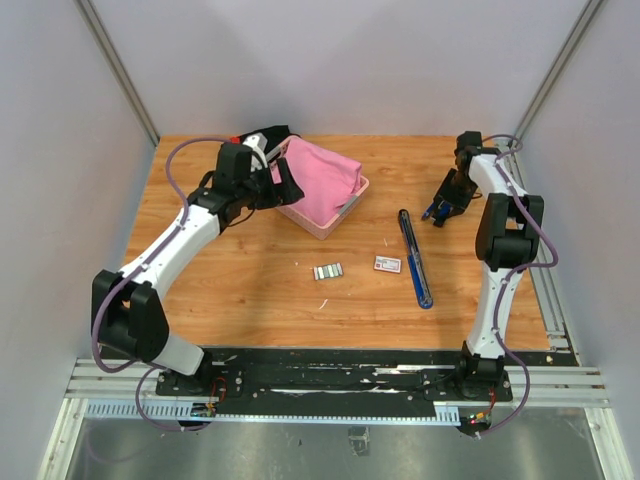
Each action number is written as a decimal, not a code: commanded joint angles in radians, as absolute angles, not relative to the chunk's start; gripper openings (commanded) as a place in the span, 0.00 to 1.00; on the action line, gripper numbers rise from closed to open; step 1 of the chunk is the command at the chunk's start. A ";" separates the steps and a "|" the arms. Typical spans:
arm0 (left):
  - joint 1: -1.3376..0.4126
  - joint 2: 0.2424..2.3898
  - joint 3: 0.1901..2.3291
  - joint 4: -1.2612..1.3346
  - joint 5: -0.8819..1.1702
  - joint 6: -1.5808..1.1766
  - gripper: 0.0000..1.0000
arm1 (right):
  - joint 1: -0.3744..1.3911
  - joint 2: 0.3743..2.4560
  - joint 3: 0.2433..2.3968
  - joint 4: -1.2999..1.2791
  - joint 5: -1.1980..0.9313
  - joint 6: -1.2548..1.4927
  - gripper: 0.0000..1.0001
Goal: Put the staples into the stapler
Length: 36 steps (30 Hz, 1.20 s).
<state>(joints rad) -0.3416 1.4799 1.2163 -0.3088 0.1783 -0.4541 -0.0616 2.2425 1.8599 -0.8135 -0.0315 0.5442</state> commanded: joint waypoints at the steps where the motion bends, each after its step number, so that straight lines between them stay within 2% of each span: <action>1: -0.333 1.427 1.213 -0.271 0.181 -0.473 0.91 | -0.074 2.289 1.883 -0.862 -0.011 0.485 0.35; 7: -0.334 1.427 1.215 -0.258 0.205 -0.493 0.90 | -0.078 2.253 1.891 -0.862 -0.021 0.461 0.02; 8: -0.334 1.428 1.217 -0.258 0.209 -0.495 0.90 | -0.080 2.241 1.884 -0.861 -0.027 0.455 0.01; 17: -0.345 1.407 1.209 -0.257 0.225 -0.530 0.90 | -0.080 2.030 1.724 -0.780 -0.129 0.365 0.00; 24: -0.431 1.414 1.196 -0.229 0.215 -0.623 0.89 | -0.057 1.885 1.605 -0.757 -0.217 0.299 0.01; 36: -0.511 1.468 1.148 -0.147 0.275 -0.806 0.89 | 0.044 1.805 1.450 -0.712 -0.256 0.296 0.01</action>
